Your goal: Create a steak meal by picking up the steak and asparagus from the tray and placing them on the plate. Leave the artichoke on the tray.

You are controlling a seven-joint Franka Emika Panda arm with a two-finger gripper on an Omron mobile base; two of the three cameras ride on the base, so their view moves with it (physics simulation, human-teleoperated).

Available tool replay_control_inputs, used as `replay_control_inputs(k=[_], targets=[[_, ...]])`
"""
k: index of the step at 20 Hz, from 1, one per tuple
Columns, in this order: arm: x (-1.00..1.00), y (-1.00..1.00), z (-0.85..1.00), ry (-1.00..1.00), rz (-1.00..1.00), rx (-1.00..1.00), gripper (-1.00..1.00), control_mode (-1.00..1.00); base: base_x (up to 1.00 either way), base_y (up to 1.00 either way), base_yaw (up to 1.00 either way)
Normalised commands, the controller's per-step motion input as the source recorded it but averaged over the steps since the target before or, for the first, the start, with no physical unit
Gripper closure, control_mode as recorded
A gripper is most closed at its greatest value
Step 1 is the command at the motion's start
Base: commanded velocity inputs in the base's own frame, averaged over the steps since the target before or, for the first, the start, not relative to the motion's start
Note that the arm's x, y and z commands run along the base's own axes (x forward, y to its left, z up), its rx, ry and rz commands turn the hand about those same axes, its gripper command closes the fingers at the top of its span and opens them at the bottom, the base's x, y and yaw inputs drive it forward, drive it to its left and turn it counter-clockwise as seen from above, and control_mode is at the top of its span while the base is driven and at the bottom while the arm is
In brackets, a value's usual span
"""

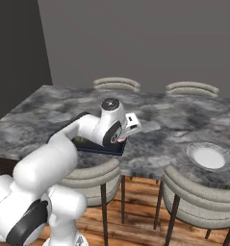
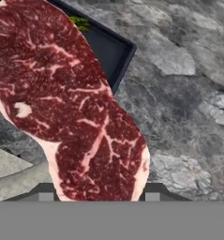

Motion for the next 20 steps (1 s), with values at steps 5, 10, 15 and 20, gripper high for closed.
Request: replay_control_inputs(k=[5, 10, 15, 20], targets=[[-0.24, -0.55, 0.3, 0.0, -0.13, 0.0, 1.0, -1.0, 0.0, 0.0, 0.0], [0.0, -0.99, 0.0, 0.0, -0.32, 0.0, 1.0, -1.0, 0.0, 0.0, 0.0], [0.04, -1.0, 0.0, 0.0, -0.33, 0.0, 1.0, -1.0, 0.0, 0.0, 0.0], [0.23, -0.97, -0.05, 0.0, -0.21, 0.03, 1.0, -1.0, 0.0, 0.0, 0.0]])
